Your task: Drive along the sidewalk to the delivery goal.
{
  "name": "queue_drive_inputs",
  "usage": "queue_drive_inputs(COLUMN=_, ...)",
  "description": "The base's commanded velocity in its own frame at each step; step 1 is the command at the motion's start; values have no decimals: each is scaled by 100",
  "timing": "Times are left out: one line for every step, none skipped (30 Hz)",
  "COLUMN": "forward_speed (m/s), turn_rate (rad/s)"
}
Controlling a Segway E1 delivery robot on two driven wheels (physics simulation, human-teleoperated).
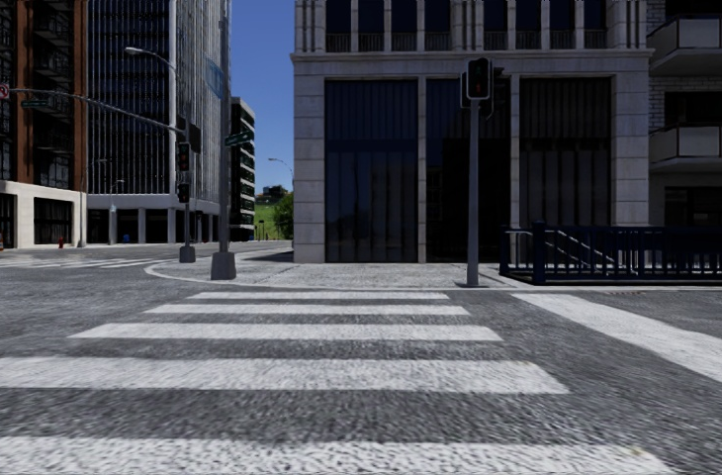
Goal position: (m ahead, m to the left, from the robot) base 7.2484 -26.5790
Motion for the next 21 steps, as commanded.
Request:
queue_drive_inputs(forward_speed=200, turn_rate=0)
queue_drive_inputs(forward_speed=200, turn_rate=0)
queue_drive_inputs(forward_speed=200, turn_rate=0)
queue_drive_inputs(forward_speed=200, turn_rate=0)
queue_drive_inputs(forward_speed=200, turn_rate=0)
queue_drive_inputs(forward_speed=200, turn_rate=0)
queue_drive_inputs(forward_speed=200, turn_rate=0)
queue_drive_inputs(forward_speed=200, turn_rate=0)
queue_drive_inputs(forward_speed=200, turn_rate=0)
queue_drive_inputs(forward_speed=200, turn_rate=0)
queue_drive_inputs(forward_speed=200, turn_rate=0)
queue_drive_inputs(forward_speed=200, turn_rate=0)
queue_drive_inputs(forward_speed=200, turn_rate=0)
queue_drive_inputs(forward_speed=200, turn_rate=0)
queue_drive_inputs(forward_speed=200, turn_rate=0)
queue_drive_inputs(forward_speed=200, turn_rate=0)
queue_drive_inputs(forward_speed=200, turn_rate=0)
queue_drive_inputs(forward_speed=200, turn_rate=0)
queue_drive_inputs(forward_speed=200, turn_rate=0)
queue_drive_inputs(forward_speed=200, turn_rate=0)
queue_drive_inputs(forward_speed=200, turn_rate=0)
